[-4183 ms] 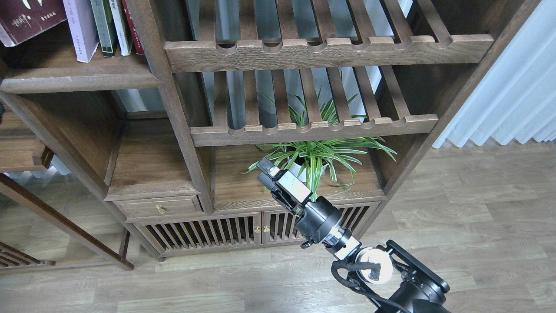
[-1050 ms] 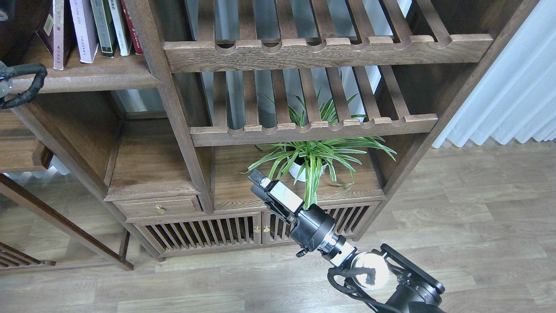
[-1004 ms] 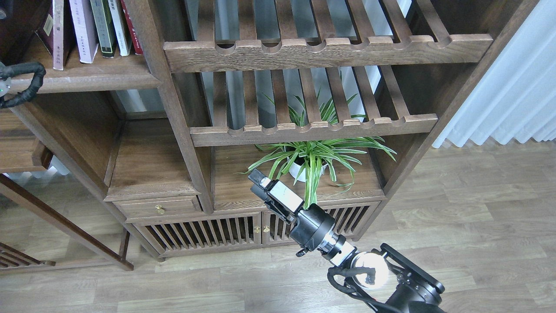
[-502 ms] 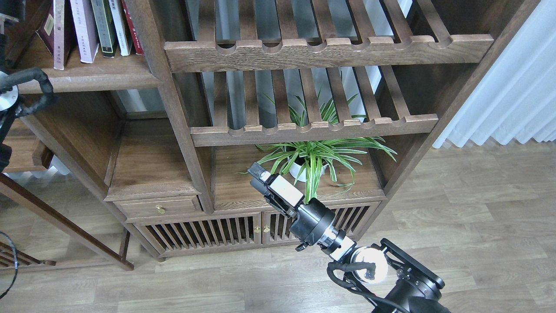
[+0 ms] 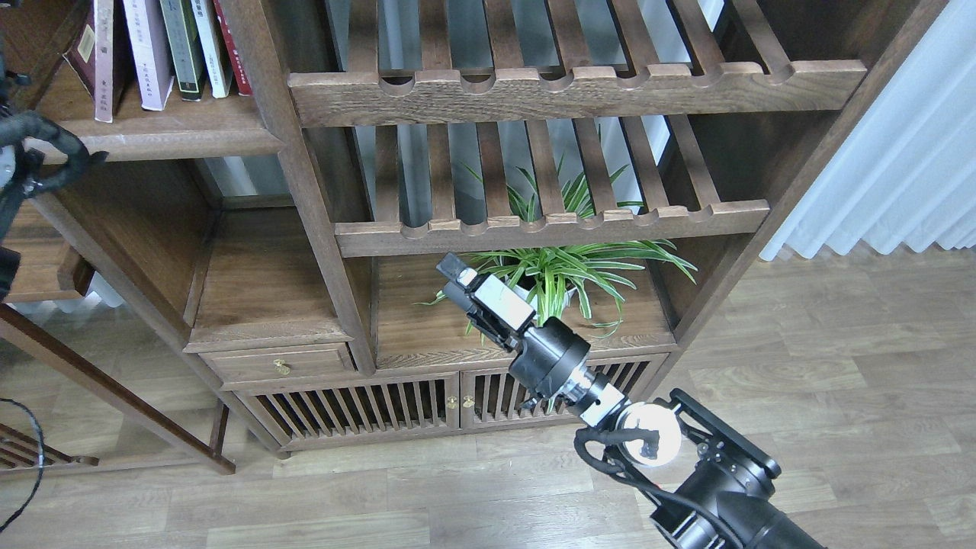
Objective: Organize books on shelf
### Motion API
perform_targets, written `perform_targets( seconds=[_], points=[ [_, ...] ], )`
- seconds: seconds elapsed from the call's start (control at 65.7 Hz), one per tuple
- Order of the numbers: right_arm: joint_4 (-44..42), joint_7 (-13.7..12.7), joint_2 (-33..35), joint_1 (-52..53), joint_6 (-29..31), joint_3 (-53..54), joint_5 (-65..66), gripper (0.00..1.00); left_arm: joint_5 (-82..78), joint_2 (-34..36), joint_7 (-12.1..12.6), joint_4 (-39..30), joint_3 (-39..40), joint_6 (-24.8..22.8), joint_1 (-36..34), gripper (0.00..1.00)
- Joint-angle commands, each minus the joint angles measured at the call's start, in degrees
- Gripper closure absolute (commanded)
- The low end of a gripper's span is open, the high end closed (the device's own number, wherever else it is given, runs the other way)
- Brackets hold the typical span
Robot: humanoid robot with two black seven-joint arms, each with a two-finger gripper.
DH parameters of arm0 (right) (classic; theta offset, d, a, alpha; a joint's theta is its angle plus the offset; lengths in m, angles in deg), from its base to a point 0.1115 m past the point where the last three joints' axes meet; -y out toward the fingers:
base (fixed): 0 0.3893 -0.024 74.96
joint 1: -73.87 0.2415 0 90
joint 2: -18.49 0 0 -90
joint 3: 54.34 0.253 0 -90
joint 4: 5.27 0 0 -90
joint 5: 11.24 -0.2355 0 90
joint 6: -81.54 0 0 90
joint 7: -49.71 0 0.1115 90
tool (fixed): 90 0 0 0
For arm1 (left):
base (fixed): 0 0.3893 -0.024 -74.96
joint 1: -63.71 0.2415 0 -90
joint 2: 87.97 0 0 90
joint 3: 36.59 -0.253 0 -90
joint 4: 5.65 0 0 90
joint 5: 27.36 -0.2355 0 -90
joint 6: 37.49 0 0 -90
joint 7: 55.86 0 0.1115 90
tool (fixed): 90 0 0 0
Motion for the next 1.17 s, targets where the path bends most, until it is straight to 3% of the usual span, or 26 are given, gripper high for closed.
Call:
perform_targets(
  seconds=[0.0,0.213,0.274,0.532,0.669,0.806,0.913,1.156],
  points=[
    [-0.08,0.0,0.0,0.46,-0.2,0.2,-0.03,0.02,-0.01,-5.35,0.02,-0.04,-0.9,0.0,0.0,0.0],
    [-0.08,0.09,0.0,0.72,-0.12,0.29,-0.03,0.02,-0.01,-16.61,0.06,-0.04,-2.66,0.0,0.35,0.0],
    [-0.08,0.09,0.0,0.72,-0.12,1.08,-0.12,0.02,-0.01,-18.36,1.03,-0.21,-4.06,0.0,1.06,0.0],
    [-0.08,0.09,0.0,0.9,-0.12,2.66,-0.03,0.01,0.08,-19.16,2.35,-4.52,-9.87,0.0,5.28,0.0],
    [0.27,0.09,0.0,0.9,0.23,2.66,-0.12,0.01,-0.01,-18.63,4.64,-4.96,-10.66,0.0,10.81,0.0],
    [0.28,0.09,0.0,0.98,0.15,2.75,-0.12,0.01,-0.01,-18.63,10.26,-4.61,-11.98,0.0,14.42,0.0],
    [0.36,0.09,0.0,0.98,0.15,3.19,-0.12,0.01,-0.01,-18.72,13.16,-4.26,-12.85,0.0,16.52,0.0],
    [0.45,0.0,0.0,0.98,0.15,3.28,-0.12,0.01,-0.18,-18.72,14.22,-4.08,-12.33,0.0,16.97,0.0]
  ],
)
